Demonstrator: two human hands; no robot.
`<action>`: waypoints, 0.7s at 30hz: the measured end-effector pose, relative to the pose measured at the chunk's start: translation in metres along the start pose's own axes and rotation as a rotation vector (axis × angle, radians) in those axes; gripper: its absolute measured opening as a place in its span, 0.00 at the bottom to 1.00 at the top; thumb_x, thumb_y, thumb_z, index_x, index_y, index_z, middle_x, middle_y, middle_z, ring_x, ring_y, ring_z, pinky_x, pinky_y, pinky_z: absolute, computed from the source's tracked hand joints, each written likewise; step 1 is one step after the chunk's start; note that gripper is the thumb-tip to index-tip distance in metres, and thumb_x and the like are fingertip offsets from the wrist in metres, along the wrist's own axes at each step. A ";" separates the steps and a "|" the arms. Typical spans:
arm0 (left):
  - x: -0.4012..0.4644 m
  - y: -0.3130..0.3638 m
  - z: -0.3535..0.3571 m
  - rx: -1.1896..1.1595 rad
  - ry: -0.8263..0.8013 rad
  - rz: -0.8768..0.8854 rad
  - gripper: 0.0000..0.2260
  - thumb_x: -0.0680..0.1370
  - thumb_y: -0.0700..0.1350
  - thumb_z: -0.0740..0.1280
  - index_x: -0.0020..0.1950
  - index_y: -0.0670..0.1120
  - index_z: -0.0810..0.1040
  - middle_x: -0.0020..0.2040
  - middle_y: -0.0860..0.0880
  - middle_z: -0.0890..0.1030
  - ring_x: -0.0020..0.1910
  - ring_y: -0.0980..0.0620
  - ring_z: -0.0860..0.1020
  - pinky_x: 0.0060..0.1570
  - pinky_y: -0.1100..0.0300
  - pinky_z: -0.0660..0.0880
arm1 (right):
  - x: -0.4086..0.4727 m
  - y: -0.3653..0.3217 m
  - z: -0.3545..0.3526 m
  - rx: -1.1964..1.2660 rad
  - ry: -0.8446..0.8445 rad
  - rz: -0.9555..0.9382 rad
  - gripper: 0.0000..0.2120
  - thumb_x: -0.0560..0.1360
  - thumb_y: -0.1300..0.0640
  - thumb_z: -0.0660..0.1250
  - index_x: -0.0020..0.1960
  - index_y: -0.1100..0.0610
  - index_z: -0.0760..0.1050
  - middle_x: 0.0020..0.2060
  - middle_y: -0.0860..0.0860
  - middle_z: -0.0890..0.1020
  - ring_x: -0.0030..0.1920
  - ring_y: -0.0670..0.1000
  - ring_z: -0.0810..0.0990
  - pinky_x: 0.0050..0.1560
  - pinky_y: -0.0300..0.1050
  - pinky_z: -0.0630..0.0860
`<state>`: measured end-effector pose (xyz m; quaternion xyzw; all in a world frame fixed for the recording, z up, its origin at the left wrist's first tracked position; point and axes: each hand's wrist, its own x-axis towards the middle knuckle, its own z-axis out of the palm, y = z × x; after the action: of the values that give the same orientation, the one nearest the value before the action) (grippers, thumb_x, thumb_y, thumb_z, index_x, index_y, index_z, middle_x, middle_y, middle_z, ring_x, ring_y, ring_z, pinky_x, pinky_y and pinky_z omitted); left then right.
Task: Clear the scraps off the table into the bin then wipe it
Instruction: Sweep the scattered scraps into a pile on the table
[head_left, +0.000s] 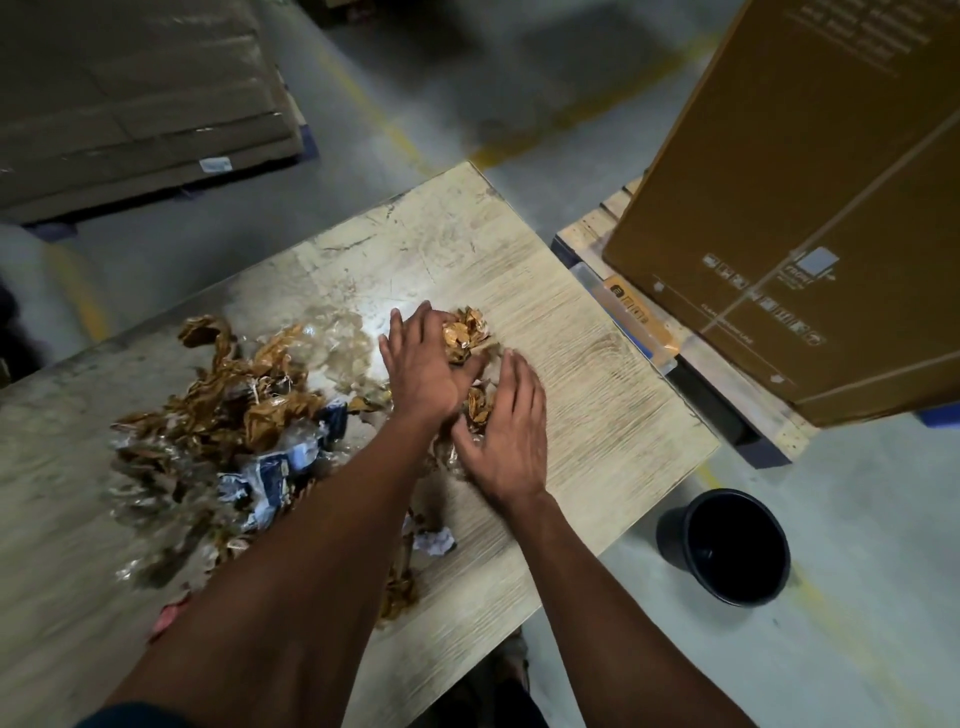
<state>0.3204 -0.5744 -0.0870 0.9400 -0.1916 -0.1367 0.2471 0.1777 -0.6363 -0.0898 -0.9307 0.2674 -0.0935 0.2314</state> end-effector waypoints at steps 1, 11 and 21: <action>0.000 -0.001 0.001 -0.028 0.019 0.004 0.38 0.79 0.64 0.71 0.82 0.48 0.64 0.88 0.48 0.57 0.88 0.41 0.45 0.84 0.37 0.44 | 0.005 -0.001 0.001 -0.001 -0.007 -0.010 0.45 0.81 0.40 0.63 0.87 0.60 0.49 0.86 0.60 0.57 0.86 0.59 0.56 0.84 0.62 0.57; -0.003 -0.005 0.003 -0.279 0.091 -0.010 0.28 0.76 0.53 0.79 0.72 0.51 0.73 0.84 0.52 0.66 0.88 0.45 0.46 0.85 0.41 0.40 | -0.011 0.001 -0.005 -0.102 -0.231 -0.190 0.60 0.75 0.23 0.62 0.87 0.53 0.32 0.86 0.58 0.33 0.86 0.58 0.34 0.86 0.57 0.38; -0.008 -0.004 -0.007 -0.409 0.098 -0.108 0.19 0.73 0.47 0.81 0.57 0.57 0.75 0.81 0.43 0.71 0.87 0.49 0.54 0.84 0.41 0.49 | 0.017 -0.002 0.000 0.065 -0.157 -0.112 0.54 0.80 0.38 0.70 0.87 0.55 0.37 0.88 0.54 0.48 0.87 0.52 0.48 0.84 0.48 0.53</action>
<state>0.3173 -0.5651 -0.0821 0.8846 -0.0971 -0.1397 0.4343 0.1928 -0.6445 -0.0877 -0.9407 0.1928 -0.0420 0.2761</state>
